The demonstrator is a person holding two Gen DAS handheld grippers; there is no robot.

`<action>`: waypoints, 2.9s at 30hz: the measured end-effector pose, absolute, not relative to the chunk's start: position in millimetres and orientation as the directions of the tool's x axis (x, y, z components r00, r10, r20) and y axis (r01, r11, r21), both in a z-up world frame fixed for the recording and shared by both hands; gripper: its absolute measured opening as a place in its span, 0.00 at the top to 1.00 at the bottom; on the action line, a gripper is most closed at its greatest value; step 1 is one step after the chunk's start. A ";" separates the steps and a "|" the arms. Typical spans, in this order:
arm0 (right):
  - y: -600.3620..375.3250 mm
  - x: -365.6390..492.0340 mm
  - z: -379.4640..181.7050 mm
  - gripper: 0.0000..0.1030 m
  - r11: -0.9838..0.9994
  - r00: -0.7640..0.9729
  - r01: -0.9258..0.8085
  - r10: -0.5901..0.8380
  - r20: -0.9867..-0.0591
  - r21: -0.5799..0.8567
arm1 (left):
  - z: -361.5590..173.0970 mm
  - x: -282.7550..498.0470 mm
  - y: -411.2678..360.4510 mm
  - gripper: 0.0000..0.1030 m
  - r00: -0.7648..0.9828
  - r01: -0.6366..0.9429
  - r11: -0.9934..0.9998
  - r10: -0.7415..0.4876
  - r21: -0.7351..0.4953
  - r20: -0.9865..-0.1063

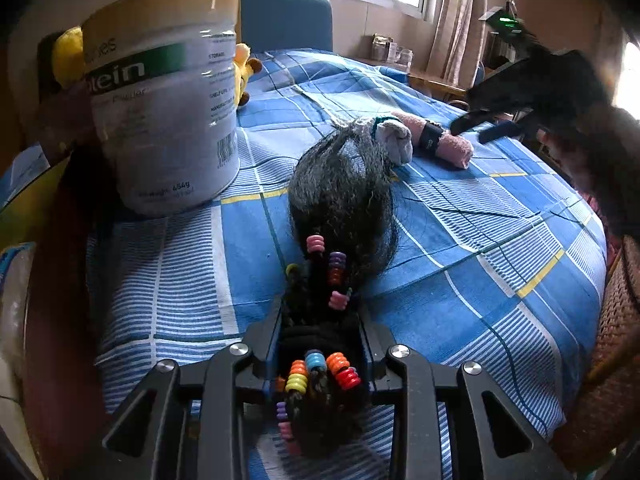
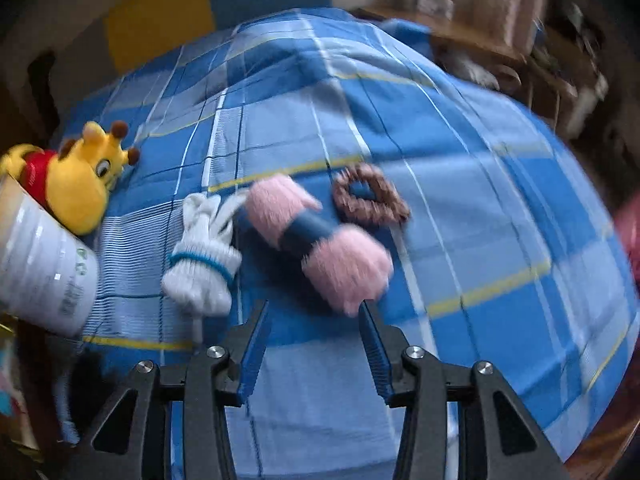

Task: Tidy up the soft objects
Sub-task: 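Grasp the pink towel roll with the right tool while the left tool holds the hair piece, then release the hair piece onto the tray with the left tool while the right tool holds the towel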

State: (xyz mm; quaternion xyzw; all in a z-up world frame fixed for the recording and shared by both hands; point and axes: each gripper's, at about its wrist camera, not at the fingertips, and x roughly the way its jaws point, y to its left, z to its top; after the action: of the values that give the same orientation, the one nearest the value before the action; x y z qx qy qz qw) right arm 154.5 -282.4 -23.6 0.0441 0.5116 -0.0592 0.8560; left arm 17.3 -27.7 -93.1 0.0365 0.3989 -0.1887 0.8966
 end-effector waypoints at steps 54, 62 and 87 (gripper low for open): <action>-267.6 183.3 -73.7 0.59 0.975 0.436 0.058 -0.219 -0.873 -0.216 | -92.9 8.1 -32.6 0.70 0.643 0.345 0.938 -0.254 -0.023 -0.722; -268.9 182.4 -74.1 0.59 0.976 0.440 0.059 -0.215 -0.872 -0.211 | -88.2 8.1 -31.9 0.71 0.614 0.330 0.944 -0.232 -0.022 -0.755; -260.4 175.5 -73.2 0.59 0.962 0.460 0.013 -0.248 -0.853 -0.273 | 3.5 -24.4 78.9 0.71 0.685 0.087 0.980 -0.188 -0.178 -0.704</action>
State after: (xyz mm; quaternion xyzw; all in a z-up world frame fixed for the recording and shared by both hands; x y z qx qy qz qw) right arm 175.5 -260.4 -73.2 -0.1146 0.5140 -0.0770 0.8466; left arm -24.4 78.9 3.5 -0.0650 0.3898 -0.0751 0.9155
